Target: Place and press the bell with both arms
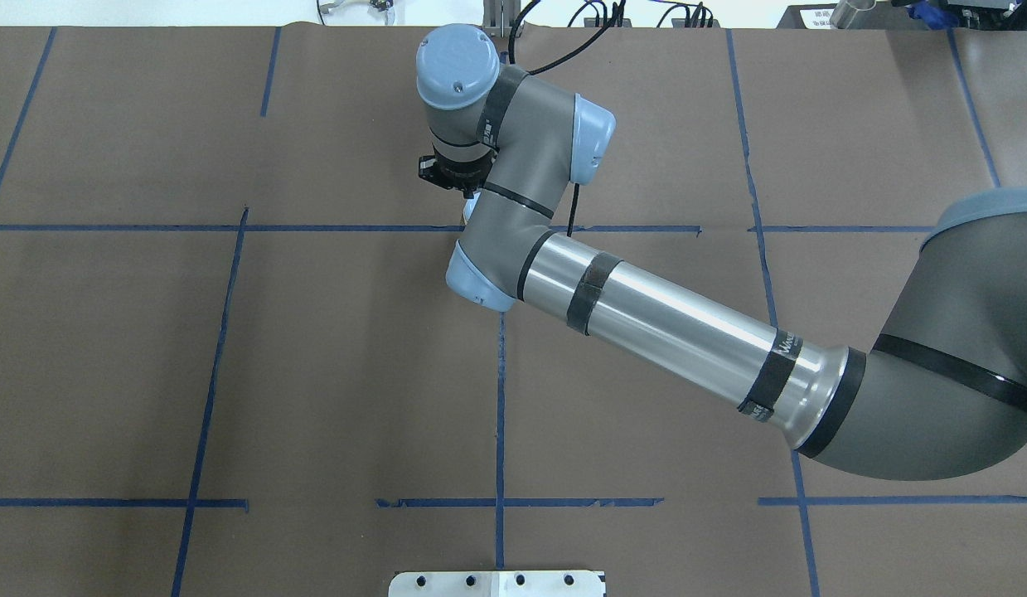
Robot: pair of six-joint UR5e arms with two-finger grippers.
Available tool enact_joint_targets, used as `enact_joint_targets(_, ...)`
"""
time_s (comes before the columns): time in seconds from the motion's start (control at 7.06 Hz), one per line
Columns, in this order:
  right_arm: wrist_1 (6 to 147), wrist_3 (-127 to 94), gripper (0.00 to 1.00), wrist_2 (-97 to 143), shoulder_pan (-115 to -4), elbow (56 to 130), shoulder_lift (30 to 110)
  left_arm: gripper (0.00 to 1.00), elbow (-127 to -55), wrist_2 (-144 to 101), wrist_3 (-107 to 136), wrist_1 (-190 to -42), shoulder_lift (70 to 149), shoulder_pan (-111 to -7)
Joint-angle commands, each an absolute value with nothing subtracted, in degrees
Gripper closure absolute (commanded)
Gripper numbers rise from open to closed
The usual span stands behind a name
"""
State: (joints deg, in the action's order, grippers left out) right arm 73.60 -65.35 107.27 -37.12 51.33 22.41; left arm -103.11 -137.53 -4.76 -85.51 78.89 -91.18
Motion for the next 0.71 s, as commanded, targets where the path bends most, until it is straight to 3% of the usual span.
enact_joint_targets(0.0,75.1,-65.3,0.88,110.9,-39.1,53.2,21.8,0.00,-103.1,-137.5,-4.7,-85.5,78.9,-91.1)
enact_joint_targets(0.14,76.5,-65.0,0.02,110.7,-39.1,53.8,22.4,0.00,-103.0,-137.5,-4.6,-85.5,78.9,-91.1)
enact_joint_targets(0.28,79.9,-63.7,0.00,112.2,-40.8,56.4,24.0,0.00,-103.0,-137.3,-4.6,-85.5,78.9,-91.1)
enact_joint_targets(0.57,86.2,-51.3,0.00,118.4,-46.7,69.5,35.3,0.00,-102.9,-136.7,-4.8,-85.4,79.1,-91.1)
